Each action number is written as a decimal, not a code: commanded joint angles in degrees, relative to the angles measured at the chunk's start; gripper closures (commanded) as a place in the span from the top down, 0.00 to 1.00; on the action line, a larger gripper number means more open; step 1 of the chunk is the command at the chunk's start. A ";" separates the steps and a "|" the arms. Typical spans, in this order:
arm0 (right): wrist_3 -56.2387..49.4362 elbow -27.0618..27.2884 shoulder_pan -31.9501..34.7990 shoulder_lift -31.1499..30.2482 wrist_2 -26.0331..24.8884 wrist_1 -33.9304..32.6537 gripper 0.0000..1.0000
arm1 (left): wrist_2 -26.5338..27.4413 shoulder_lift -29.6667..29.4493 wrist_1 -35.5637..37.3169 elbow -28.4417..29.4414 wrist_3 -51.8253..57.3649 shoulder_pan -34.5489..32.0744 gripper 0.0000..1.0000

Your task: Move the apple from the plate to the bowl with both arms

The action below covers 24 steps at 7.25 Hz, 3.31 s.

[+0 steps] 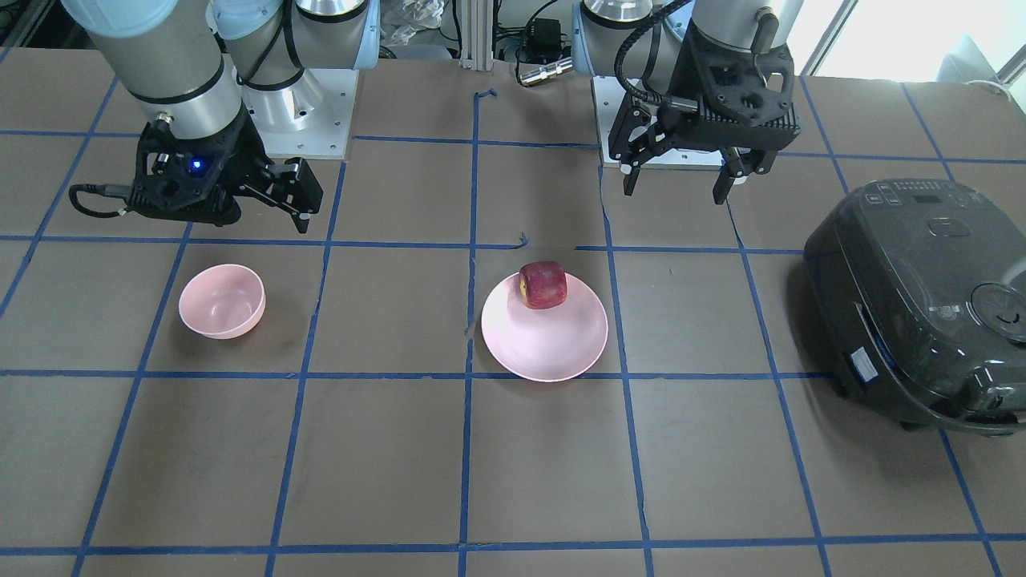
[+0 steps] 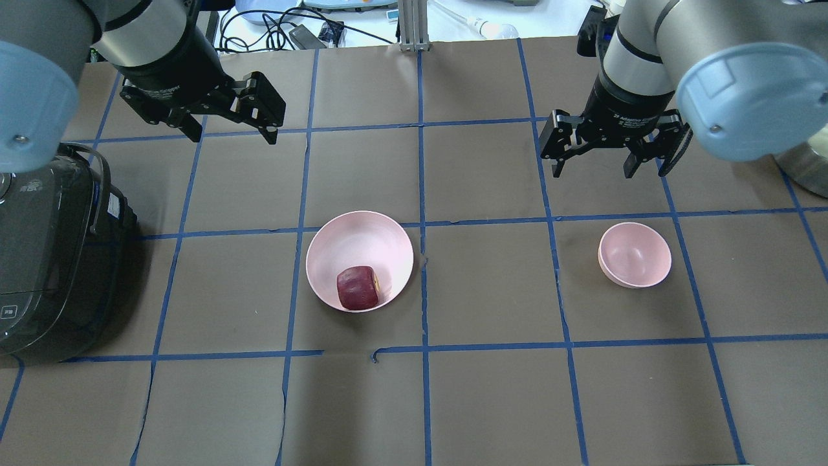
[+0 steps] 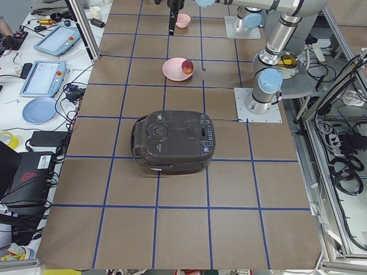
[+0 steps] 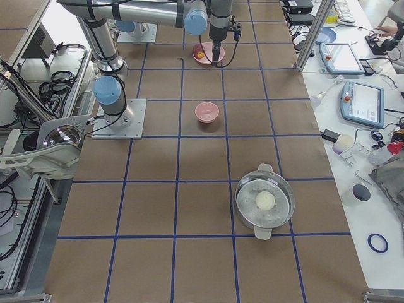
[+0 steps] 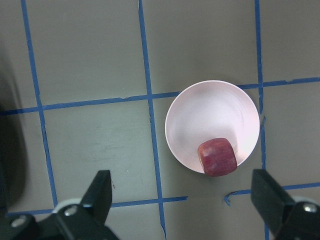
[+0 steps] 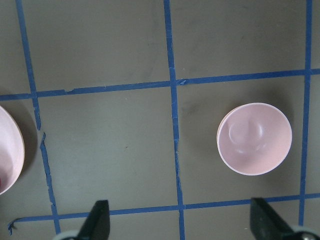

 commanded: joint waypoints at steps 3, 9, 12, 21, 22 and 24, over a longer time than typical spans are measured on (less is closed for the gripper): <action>-0.10 -0.02 -0.29 -3.28 0.01 -0.12 1.00 | 0.39 0.18 -0.12 0.08 0.00 0.04 1.00; -0.27 -0.02 -0.12 -3.72 0.27 -1.00 1.00 | 0.47 0.80 -1.35 0.34 -0.09 0.04 1.00; -0.18 0.07 -0.12 -3.63 0.02 -1.88 1.00 | 0.30 0.89 -3.89 0.07 -0.61 0.12 1.00; -0.97 0.59 -0.12 -3.01 -0.51 -6.63 1.00 | 0.47 0.54 -8.12 0.87 -1.23 1.09 1.00; -1.06 0.68 -0.20 -2.84 -0.69 -7.76 1.00 | 0.65 0.54 -8.99 1.04 -1.23 1.35 1.00; -0.89 0.77 -0.29 -2.66 -0.69 -7.86 1.00 | 0.91 -0.07 -9.09 0.87 -1.58 1.01 1.00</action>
